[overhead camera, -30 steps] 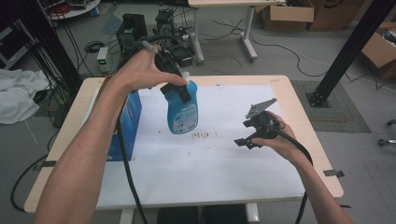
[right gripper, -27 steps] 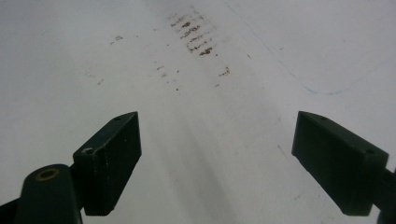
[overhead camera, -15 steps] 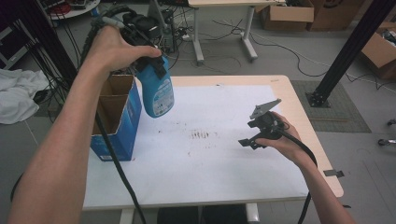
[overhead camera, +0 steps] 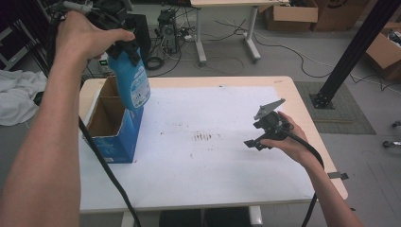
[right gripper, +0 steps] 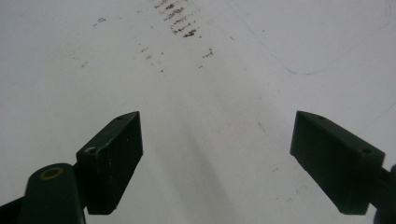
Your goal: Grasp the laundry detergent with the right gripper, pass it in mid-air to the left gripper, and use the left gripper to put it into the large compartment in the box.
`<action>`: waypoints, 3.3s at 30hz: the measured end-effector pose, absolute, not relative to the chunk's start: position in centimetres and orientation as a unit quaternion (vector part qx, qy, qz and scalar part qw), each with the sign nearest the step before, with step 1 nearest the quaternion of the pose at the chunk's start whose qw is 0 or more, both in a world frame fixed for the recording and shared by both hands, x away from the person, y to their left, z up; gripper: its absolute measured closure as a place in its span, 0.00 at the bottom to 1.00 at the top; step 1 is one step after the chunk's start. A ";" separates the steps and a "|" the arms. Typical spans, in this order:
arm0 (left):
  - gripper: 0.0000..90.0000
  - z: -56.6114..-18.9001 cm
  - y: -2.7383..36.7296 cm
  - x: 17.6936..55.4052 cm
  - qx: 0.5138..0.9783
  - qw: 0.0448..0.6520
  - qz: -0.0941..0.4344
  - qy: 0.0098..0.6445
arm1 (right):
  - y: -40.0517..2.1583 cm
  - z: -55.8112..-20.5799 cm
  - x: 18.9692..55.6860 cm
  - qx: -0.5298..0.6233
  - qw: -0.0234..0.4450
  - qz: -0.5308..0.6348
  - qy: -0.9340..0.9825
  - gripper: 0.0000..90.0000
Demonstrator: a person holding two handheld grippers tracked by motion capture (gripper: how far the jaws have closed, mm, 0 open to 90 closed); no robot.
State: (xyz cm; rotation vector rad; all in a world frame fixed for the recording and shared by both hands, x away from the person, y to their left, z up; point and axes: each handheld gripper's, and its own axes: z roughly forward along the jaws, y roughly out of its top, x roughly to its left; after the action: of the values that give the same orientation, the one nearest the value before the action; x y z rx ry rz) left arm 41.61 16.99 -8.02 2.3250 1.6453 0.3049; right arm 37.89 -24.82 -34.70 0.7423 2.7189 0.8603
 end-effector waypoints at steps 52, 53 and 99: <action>0.42 -18.8 24.4 41.5 0.698 0.094 0.102 0.703 | -24.5 -35.7 37.2 0.235 0.091 0.258 0.933 0.20; 0.42 -20.0 24.5 41.6 0.697 0.094 0.097 0.704 | -24.4 -35.8 37.1 0.236 0.090 0.257 0.933 0.20; 0.42 -27.9 23.9 41.4 0.695 0.076 0.104 0.707 | -24.4 -37.1 36.3 0.241 0.089 0.248 0.934 0.21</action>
State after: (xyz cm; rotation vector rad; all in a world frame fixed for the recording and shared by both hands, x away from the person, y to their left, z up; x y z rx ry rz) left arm 41.41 23.86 -27.86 2.0840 2.1198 0.3120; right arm 36.34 -24.43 -37.12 0.7175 2.7794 0.7375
